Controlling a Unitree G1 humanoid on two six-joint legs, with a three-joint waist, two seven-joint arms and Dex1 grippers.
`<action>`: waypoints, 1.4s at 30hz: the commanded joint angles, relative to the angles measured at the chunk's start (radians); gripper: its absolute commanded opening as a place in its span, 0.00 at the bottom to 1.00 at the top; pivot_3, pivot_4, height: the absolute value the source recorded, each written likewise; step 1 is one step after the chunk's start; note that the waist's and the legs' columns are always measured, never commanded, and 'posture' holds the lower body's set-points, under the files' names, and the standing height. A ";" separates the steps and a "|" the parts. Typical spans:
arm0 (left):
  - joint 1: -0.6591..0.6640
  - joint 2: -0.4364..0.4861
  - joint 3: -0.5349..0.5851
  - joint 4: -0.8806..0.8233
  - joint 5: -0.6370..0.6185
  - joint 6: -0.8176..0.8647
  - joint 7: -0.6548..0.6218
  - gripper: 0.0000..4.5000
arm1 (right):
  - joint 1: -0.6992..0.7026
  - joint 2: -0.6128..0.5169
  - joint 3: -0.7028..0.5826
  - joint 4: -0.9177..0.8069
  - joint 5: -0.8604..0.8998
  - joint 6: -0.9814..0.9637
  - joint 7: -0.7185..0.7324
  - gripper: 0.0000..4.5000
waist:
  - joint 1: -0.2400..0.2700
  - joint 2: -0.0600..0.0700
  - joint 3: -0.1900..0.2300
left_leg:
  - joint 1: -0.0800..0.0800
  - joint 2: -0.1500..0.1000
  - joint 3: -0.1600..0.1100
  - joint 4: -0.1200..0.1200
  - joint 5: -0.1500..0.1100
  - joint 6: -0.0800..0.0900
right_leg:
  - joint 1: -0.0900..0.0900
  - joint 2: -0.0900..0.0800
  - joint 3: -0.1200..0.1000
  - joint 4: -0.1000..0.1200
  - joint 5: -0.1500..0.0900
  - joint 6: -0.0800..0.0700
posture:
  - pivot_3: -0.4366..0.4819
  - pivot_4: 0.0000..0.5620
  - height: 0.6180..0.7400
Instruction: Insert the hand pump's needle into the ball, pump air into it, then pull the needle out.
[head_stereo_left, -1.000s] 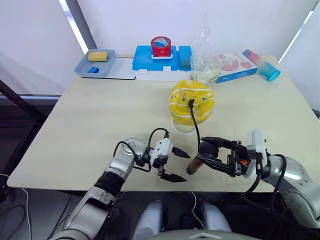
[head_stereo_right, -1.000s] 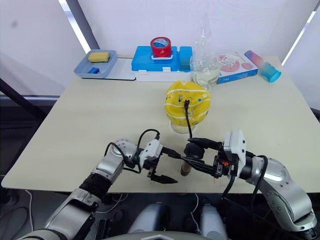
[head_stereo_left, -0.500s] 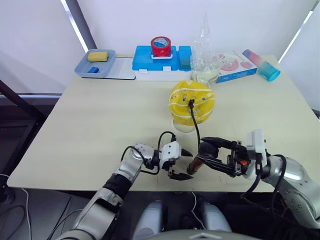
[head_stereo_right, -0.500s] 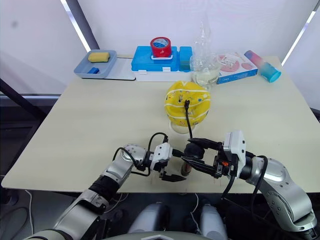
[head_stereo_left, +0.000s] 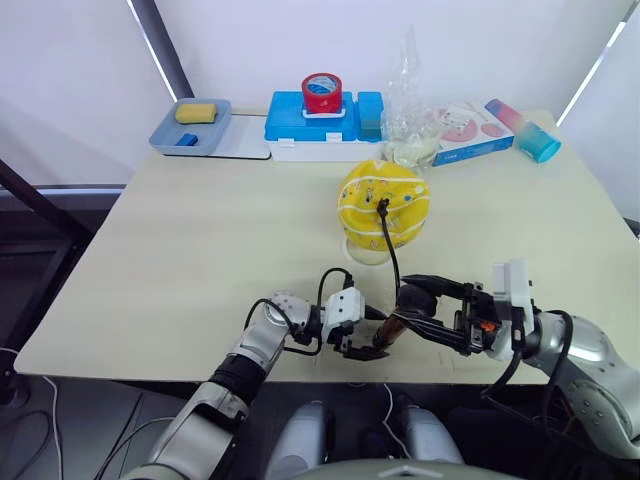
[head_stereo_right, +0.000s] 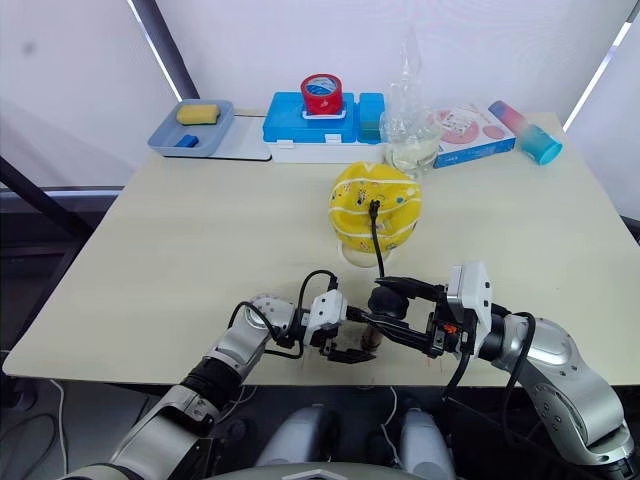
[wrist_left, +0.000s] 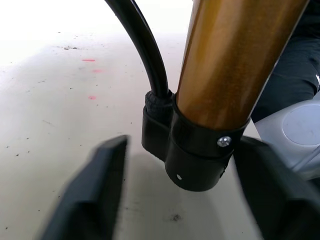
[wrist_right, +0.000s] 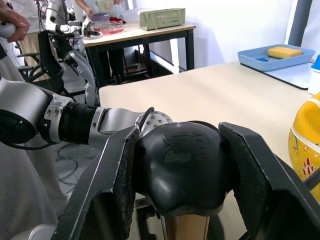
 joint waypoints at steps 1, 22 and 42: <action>0.004 -0.009 -0.003 -0.020 -0.015 -0.003 -0.005 0.31 | -0.007 0.003 -0.022 -0.045 0.021 -0.014 0.000 0.45 | 0.000 0.000 0.000 | 0.000 0.000 0.000 0.000 0.000 0.000 | 0.000 0.000 0.000 0.000 0.000 0.000 | 0.48 0.27 0.97; -0.116 -0.091 -0.065 0.228 0.030 -0.156 -0.130 0.25 | -0.045 -0.053 -0.037 -0.065 0.035 0.023 0.021 0.45 | 0.001 0.000 0.000 | 0.000 0.000 0.000 0.000 0.000 0.000 | 0.000 0.000 0.000 0.000 0.000 0.000 | 0.48 0.27 0.97; -0.216 -0.249 -0.062 0.439 0.110 -0.237 -0.076 0.25 | 0.058 -0.140 -0.292 -0.105 0.169 0.064 0.024 0.45 | 0.001 -0.001 0.001 | -0.001 -0.001 0.000 0.001 0.000 0.000 | 0.001 0.000 -0.001 0.000 0.000 0.000 | 0.48 0.27 0.97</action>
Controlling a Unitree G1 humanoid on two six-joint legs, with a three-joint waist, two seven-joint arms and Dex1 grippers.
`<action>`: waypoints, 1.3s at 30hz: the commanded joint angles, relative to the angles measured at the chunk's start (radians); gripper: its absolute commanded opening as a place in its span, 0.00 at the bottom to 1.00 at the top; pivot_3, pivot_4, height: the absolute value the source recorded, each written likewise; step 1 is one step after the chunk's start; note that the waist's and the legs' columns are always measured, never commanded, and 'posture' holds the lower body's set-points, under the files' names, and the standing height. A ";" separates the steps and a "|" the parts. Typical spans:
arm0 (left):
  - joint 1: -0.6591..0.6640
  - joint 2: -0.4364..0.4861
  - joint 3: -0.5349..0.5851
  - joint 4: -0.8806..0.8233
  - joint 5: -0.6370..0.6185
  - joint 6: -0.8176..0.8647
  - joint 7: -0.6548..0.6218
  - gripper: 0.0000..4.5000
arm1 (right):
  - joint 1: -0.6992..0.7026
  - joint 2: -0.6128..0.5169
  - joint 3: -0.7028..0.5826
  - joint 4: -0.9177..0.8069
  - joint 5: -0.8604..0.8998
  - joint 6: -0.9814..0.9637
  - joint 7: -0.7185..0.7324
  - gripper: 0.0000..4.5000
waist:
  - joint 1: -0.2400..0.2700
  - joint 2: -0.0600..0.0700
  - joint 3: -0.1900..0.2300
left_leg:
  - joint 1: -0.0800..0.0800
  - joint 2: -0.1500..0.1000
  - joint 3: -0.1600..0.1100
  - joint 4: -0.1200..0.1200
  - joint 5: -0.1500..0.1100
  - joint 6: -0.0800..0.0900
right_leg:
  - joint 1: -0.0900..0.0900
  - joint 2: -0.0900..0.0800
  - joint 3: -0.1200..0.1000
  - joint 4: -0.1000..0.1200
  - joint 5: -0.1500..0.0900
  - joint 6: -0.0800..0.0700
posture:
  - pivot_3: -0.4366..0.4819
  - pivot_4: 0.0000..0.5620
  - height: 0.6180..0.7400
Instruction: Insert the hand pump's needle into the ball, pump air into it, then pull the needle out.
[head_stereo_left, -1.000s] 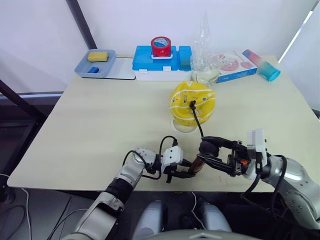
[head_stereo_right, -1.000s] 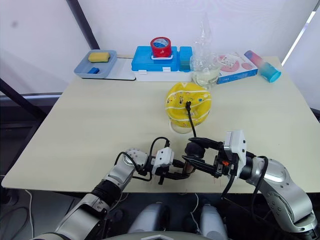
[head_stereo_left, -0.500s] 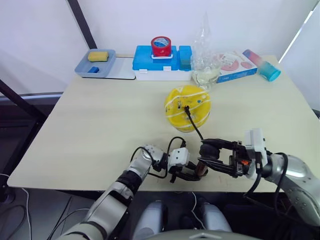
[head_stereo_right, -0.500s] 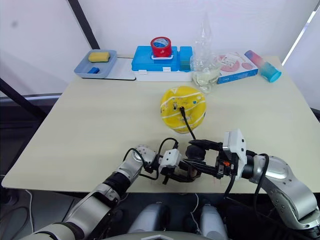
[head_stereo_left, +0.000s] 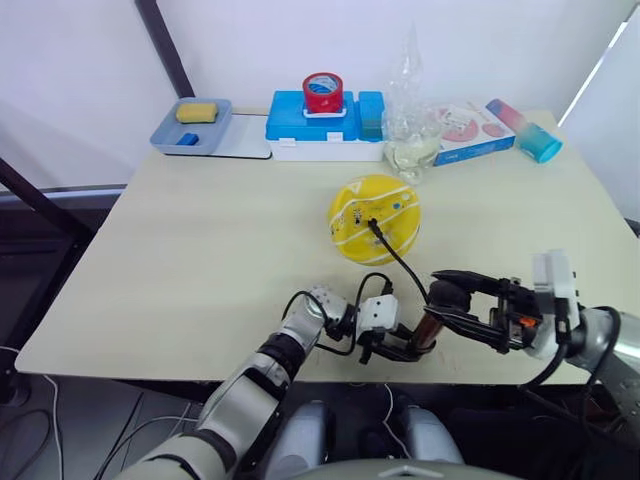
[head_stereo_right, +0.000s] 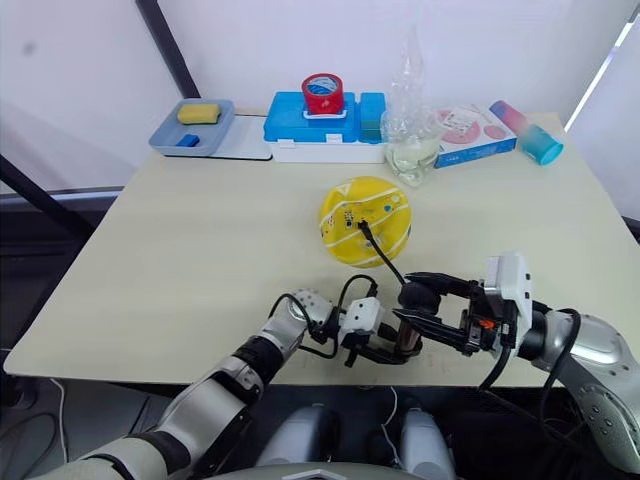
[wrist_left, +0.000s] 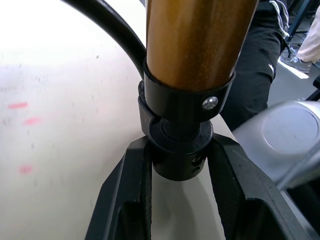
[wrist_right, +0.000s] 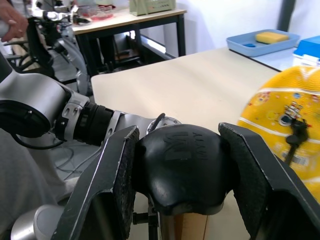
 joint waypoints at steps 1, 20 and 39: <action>-0.009 -0.029 -0.012 0.028 0.020 -0.017 0.017 0.25 | -0.002 -0.014 -0.091 -0.059 0.036 -0.031 0.002 0.45 | 0.000 0.000 0.000 | 0.000 0.000 0.000 0.000 0.000 0.000 | 0.000 0.000 0.000 0.000 0.000 0.000 | 0.48 0.27 0.97; -0.061 -0.112 -0.002 0.132 0.069 -0.035 0.130 0.25 | 0.016 -0.129 -0.392 -0.074 0.318 0.098 -0.062 0.45 | 0.002 -0.002 0.001 | 0.000 0.000 0.000 0.000 0.000 0.000 | 0.000 0.000 0.000 0.000 0.000 0.000 | 0.48 0.27 0.97; -0.049 -0.118 -0.019 0.165 0.119 -0.039 0.156 0.25 | -0.057 -0.222 -0.535 -0.014 0.594 0.193 -0.146 0.45 | 0.002 -0.003 0.002 | -0.001 0.000 0.000 0.000 0.000 0.000 | 0.000 -0.001 0.000 0.000 0.000 0.000 | 0.48 0.27 0.97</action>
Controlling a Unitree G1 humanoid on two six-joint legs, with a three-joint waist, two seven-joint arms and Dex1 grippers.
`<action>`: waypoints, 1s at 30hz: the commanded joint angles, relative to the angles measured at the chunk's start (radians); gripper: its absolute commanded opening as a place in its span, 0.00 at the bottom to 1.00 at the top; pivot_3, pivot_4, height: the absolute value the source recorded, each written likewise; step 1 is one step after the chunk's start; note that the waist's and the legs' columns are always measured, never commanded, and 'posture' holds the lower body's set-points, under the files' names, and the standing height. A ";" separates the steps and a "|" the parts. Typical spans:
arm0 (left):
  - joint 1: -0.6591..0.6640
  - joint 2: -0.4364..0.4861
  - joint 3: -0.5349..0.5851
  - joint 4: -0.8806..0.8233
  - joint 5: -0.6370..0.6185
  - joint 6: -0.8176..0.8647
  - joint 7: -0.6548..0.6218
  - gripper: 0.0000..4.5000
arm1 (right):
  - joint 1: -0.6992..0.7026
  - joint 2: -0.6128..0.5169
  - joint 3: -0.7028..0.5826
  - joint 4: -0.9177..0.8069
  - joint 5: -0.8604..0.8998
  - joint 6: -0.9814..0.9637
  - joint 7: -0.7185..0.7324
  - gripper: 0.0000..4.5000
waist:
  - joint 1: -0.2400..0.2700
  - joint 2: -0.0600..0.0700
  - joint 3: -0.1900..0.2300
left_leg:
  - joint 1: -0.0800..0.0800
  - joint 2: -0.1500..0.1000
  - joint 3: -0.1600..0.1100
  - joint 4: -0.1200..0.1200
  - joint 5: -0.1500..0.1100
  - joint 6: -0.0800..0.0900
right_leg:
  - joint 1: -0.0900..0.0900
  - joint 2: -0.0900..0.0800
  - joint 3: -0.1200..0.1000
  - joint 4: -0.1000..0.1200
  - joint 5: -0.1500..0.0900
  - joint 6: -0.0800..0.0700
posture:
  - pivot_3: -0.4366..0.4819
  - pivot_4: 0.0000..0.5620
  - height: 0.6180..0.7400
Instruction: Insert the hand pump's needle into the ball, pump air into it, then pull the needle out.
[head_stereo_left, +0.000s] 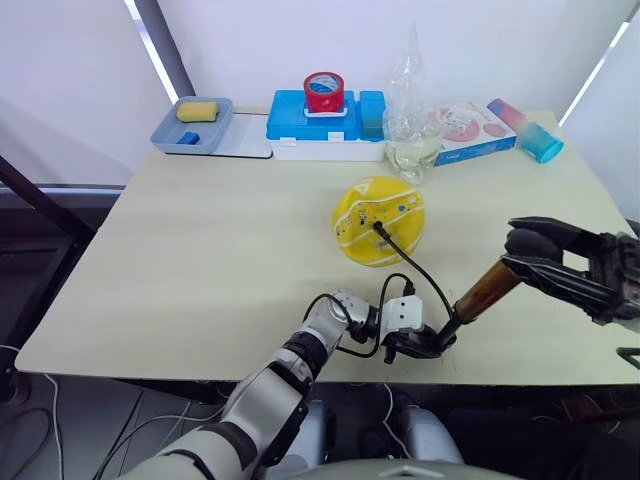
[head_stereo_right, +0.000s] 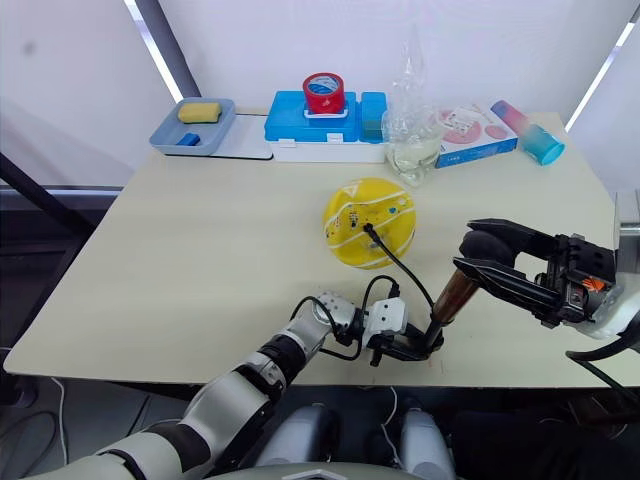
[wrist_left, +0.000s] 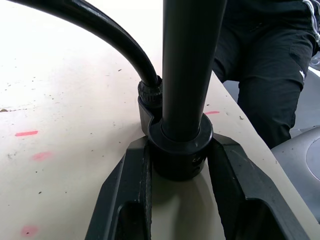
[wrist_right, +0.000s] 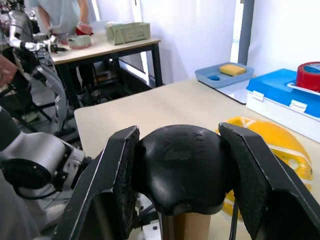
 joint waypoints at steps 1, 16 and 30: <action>0.002 -0.007 -0.021 0.025 0.029 -0.009 -0.003 0.25 | -0.047 -0.026 -0.091 0.016 0.089 -0.006 -0.026 0.45 | 0.001 0.000 0.000 | 0.000 0.000 0.000 0.000 0.000 0.000 | 0.000 0.000 0.000 0.000 0.000 0.000 | 0.48 0.27 0.97; -0.005 -0.027 -0.005 0.053 0.015 0.012 -0.020 0.25 | 0.140 0.071 0.037 -0.054 -0.151 0.008 -0.071 0.45 | 0.004 -0.003 -0.002 | 0.001 0.000 0.000 0.000 0.000 0.000 | 0.002 -0.001 -0.001 0.000 0.000 0.000 | 0.48 0.27 0.97; -0.018 -0.032 -0.007 0.076 0.049 0.005 0.032 0.25 | 0.265 0.282 0.410 0.099 -0.641 -0.298 0.018 0.45 | 0.004 -0.006 -0.005 | 0.005 -0.001 -0.002 0.002 0.000 0.000 | 0.007 0.000 -0.003 -0.001 0.000 0.000 | 0.48 0.27 0.97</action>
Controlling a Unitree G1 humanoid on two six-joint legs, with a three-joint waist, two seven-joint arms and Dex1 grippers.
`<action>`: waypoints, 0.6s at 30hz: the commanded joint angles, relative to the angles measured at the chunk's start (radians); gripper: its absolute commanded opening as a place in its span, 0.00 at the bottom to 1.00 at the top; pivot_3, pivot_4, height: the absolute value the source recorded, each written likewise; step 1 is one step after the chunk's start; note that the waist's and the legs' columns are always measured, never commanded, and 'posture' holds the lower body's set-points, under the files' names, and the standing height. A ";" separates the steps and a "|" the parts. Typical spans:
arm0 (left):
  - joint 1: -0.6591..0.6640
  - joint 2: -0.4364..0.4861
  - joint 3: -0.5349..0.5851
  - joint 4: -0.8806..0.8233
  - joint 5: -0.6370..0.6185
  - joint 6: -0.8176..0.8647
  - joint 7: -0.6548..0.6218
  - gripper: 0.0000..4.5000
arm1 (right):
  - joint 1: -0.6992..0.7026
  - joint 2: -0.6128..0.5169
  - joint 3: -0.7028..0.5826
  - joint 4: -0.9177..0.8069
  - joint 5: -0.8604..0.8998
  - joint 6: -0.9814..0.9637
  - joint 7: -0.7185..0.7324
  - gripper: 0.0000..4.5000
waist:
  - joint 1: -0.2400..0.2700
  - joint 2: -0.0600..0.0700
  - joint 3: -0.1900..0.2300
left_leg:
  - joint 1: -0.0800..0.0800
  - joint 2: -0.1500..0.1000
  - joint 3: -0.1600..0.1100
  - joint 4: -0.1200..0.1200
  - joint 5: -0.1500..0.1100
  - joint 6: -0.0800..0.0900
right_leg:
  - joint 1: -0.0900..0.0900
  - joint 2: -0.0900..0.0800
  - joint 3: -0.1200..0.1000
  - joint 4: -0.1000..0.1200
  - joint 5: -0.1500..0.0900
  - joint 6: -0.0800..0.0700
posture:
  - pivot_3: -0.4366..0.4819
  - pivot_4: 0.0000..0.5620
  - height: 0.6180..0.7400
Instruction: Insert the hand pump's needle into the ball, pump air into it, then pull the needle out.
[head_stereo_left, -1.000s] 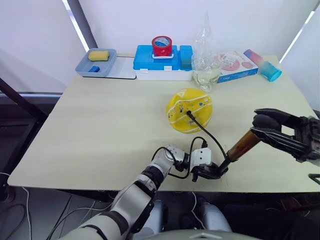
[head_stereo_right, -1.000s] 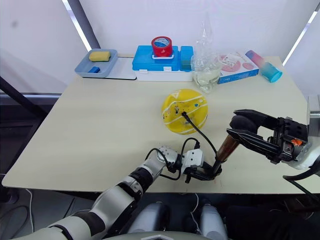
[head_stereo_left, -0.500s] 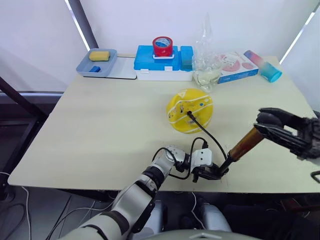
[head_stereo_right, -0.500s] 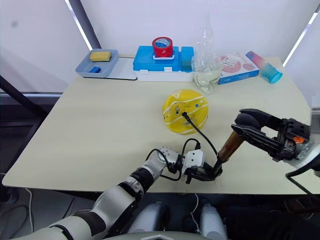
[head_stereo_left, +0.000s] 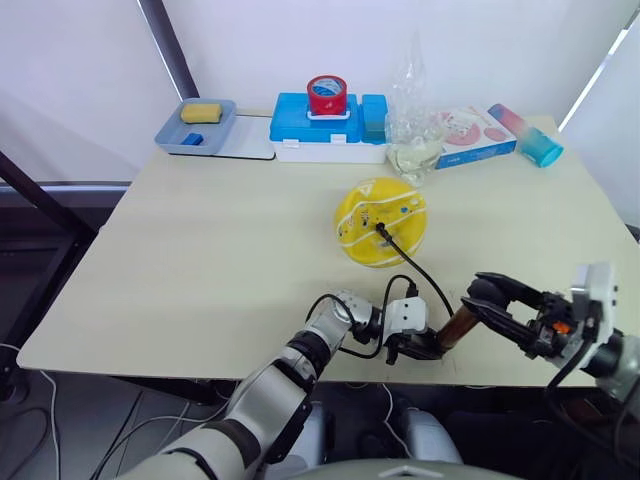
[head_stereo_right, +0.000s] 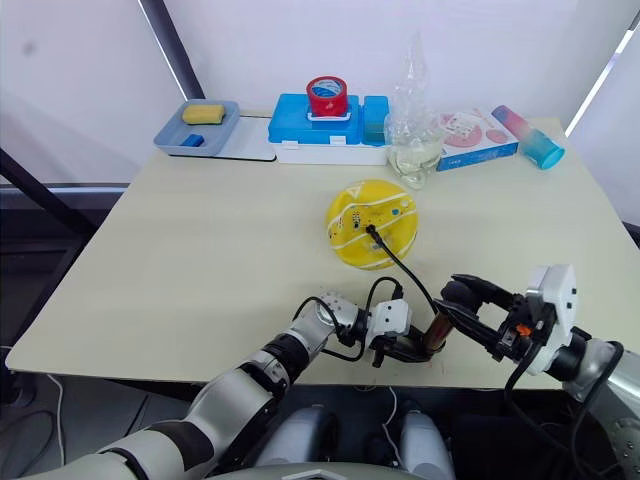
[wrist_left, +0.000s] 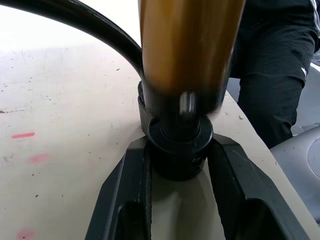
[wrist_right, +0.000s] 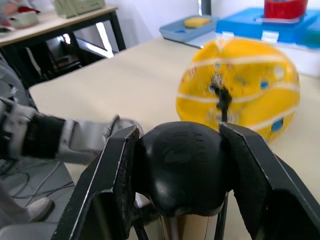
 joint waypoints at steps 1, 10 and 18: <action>0.001 -0.012 -0.011 0.029 0.025 0.015 0.011 0.25 | 0.034 0.028 0.081 0.065 -0.130 -0.077 0.032 0.45 | 0.000 0.000 -0.001 | 0.000 0.000 0.000 0.000 0.000 0.000 | 0.000 0.000 0.000 0.000 0.000 0.000 | 0.48 0.27 0.97; -0.002 -0.015 -0.003 0.049 0.028 0.002 0.023 0.25 | 0.000 0.027 -0.032 0.011 -0.050 -0.079 -0.033 0.45 | -0.002 -0.004 -0.003 | 0.010 0.000 -0.001 0.000 0.000 0.000 | 0.009 0.000 0.000 0.000 -0.002 -0.003 | 0.48 0.27 0.97; -0.012 -0.016 0.010 0.062 0.022 0.000 0.000 0.25 | -0.074 -0.128 -0.295 -0.057 0.275 0.072 -0.055 0.45 | -0.002 0.000 0.000 | 0.001 0.000 -0.002 0.000 0.000 0.000 | 0.002 -0.001 -0.001 -0.002 0.000 0.000 | 0.48 0.27 0.97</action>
